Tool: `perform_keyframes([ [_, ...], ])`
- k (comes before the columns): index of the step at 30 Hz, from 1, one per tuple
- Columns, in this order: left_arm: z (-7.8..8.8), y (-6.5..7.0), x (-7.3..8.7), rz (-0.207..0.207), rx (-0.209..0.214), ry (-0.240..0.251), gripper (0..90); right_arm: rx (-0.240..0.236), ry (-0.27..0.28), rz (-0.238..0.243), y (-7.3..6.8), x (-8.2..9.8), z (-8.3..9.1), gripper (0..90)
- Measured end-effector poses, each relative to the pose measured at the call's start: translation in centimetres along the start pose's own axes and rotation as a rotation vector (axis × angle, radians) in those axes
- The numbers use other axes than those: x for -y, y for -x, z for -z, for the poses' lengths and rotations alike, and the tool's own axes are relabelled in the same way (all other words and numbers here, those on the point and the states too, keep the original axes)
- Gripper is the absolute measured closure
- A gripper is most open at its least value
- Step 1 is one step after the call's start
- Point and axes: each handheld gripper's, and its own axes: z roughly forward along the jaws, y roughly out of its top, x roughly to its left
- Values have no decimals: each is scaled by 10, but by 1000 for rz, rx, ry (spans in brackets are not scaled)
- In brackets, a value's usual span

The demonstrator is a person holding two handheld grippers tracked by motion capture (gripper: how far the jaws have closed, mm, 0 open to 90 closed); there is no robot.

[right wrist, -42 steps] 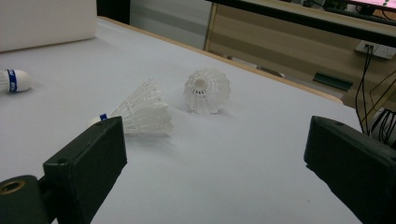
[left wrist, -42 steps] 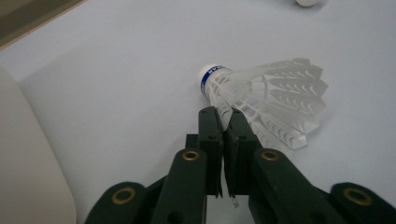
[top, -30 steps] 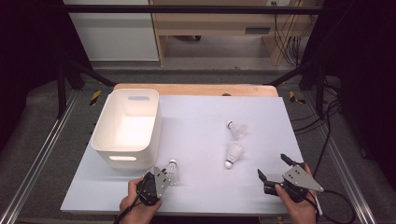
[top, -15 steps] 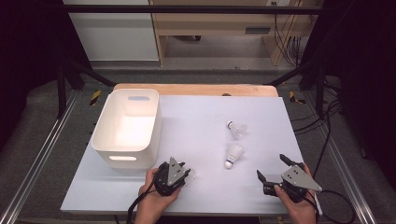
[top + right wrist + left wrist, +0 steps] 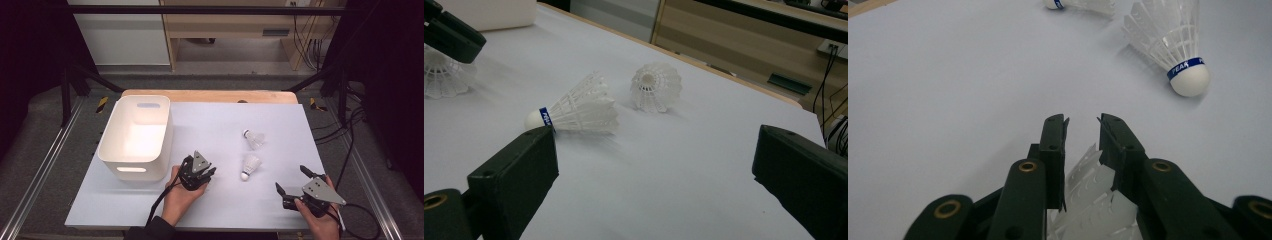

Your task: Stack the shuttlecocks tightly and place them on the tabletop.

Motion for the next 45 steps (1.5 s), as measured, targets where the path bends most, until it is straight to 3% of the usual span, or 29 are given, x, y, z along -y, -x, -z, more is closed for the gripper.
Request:
perform_keyframes([
  [5,-2,1,0,-20,3,10,700,-1,-3,-6,0,0,0,44],
  [11,9,2,-2,-68,13,123,563,0,-2,-7,1,1,0,44],
  [14,20,5,-1,-55,21,220,451,0,-4,-6,1,1,0,44],
  [17,31,8,3,-54,35,285,369,4,-3,-9,1,1,0,43],
  [25,57,6,21,-35,49,400,192,9,-13,-21,1,2,0,43],
  [30,73,4,30,-25,64,443,132,26,-34,-34,2,2,-1,42],
  [35,84,6,43,0,109,494,88,40,-56,-60,2,1,-2,41],
  [39,90,5,44,13,120,542,55,55,-103,-94,2,-1,-2,48],
  [45,93,2,50,33,134,545,53,53,-151,-152,5,-3,-3,54],
])
